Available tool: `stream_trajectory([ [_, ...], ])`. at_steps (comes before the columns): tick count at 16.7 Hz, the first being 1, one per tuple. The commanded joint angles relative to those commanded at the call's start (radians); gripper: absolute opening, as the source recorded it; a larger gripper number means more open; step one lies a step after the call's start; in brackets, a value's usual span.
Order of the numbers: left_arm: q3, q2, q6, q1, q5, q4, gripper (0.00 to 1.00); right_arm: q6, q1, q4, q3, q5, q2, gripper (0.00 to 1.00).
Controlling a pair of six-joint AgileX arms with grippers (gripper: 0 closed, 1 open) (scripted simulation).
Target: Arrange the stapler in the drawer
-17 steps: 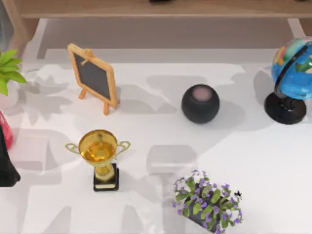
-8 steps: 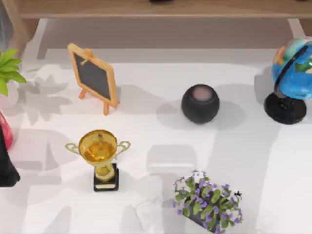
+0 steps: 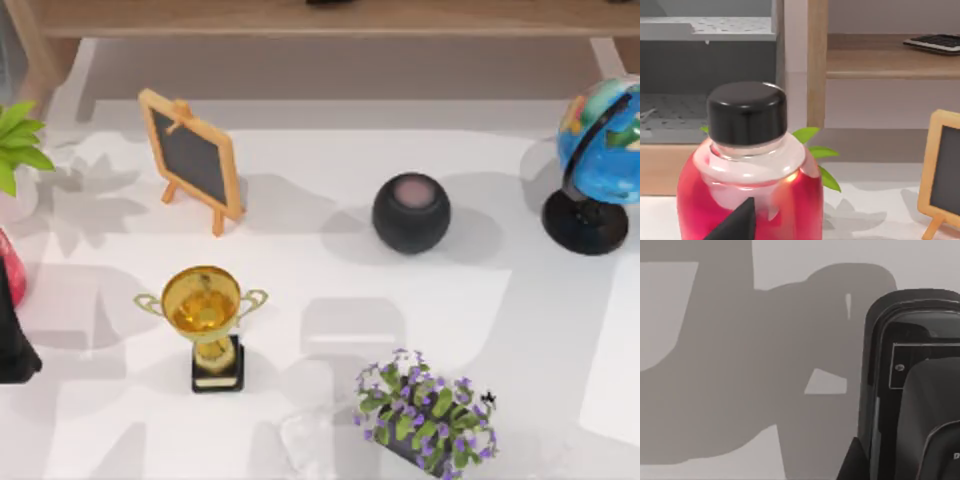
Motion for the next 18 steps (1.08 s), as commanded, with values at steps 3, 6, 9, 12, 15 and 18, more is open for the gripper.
stream_trajectory([
  [3, 0.0, 0.0, 0.0, 0.0, 0.0, 0.0, 1.0, 0.001, -0.001, 0.001, 0.0, 0.0, 0.002, 0.0],
  [6, 0.0, 0.0, 0.0, 0.0, 0.0, 0.0, 1.0, -0.032, 0.009, 0.019, 0.003, 0.01, -0.006, 0.0],
  [9, 0.0, 0.0, 0.0, 0.0, 0.0, 0.0, 1.0, -0.111, 0.015, 0.037, 0.017, 0.037, -0.043, 0.0],
  [12, 0.0, 0.0, 0.0, 0.0, 0.0, 0.0, 1.0, -0.179, 0.012, 0.032, 0.038, 0.049, -0.09, 0.0],
  [15, 0.0, 0.0, 0.0, 0.0, 0.0, 0.0, 1.0, -0.209, 0.007, 0.026, 0.044, 0.033, -0.11, 0.0],
  [18, 0.0, 0.0, 0.0, 0.0, 0.0, 0.0, 1.0, -0.159, 0.0, 0.034, 0.024, 0.012, -0.084, 0.0],
])
